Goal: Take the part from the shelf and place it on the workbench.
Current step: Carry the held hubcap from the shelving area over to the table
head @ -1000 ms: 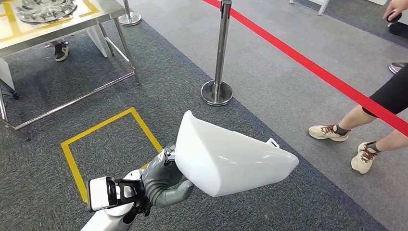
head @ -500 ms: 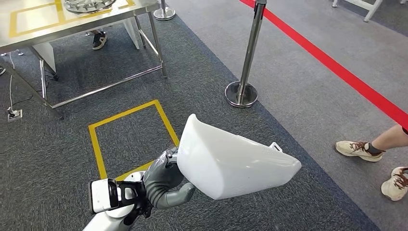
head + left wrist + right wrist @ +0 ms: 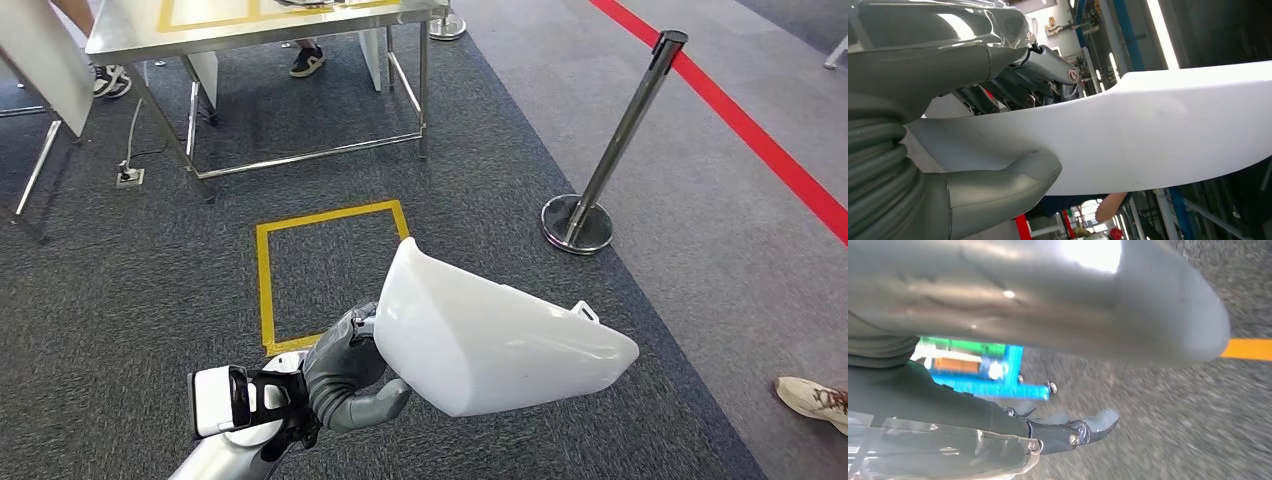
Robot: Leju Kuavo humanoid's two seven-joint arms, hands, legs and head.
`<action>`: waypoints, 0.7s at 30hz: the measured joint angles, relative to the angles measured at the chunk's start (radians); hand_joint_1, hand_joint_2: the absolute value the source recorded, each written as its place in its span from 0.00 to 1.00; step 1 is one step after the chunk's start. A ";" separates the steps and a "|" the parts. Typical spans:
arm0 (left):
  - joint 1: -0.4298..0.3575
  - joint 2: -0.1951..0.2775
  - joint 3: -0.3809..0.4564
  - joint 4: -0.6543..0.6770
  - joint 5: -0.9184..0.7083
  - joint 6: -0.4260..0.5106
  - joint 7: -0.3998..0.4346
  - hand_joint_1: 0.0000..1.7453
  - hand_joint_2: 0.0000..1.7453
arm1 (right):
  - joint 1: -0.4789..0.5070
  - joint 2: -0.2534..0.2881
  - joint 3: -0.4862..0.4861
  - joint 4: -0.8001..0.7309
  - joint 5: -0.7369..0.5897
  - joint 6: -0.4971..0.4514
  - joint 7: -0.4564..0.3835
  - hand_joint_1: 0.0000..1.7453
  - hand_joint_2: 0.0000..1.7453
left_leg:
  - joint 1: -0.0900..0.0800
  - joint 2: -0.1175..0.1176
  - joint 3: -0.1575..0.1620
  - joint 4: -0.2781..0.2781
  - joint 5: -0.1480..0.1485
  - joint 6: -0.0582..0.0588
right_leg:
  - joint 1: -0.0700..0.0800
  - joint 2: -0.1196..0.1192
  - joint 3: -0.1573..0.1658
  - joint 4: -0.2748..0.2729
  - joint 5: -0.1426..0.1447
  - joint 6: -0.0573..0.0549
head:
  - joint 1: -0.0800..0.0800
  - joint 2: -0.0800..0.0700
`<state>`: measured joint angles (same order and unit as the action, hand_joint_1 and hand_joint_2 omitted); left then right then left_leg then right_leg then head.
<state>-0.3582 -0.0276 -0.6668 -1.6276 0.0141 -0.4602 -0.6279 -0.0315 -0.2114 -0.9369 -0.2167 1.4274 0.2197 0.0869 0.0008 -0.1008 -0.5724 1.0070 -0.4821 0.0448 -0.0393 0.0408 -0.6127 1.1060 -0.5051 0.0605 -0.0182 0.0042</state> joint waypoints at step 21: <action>-0.010 0.007 -0.004 0.023 -0.006 -0.001 -0.016 1.00 1.00 | -0.011 0.017 -0.002 -0.001 -0.001 -0.033 -0.048 0.00 0.00 | -0.005 0.102 0.001 -0.009 -0.014 -0.010 | 0.006 -0.070 0.058 -0.090 0.001 -0.017 | -0.012 0.000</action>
<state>-0.3684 -0.0203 -0.6704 -1.6047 0.0080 -0.4609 -0.6441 -0.0428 -0.1944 -0.9392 -0.2174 1.4267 0.1863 0.0384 -0.0041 0.0015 -0.5714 0.9985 -0.4958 0.0351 -0.0332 -0.0288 -0.5547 1.0162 -0.5038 0.0436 -0.0301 0.0041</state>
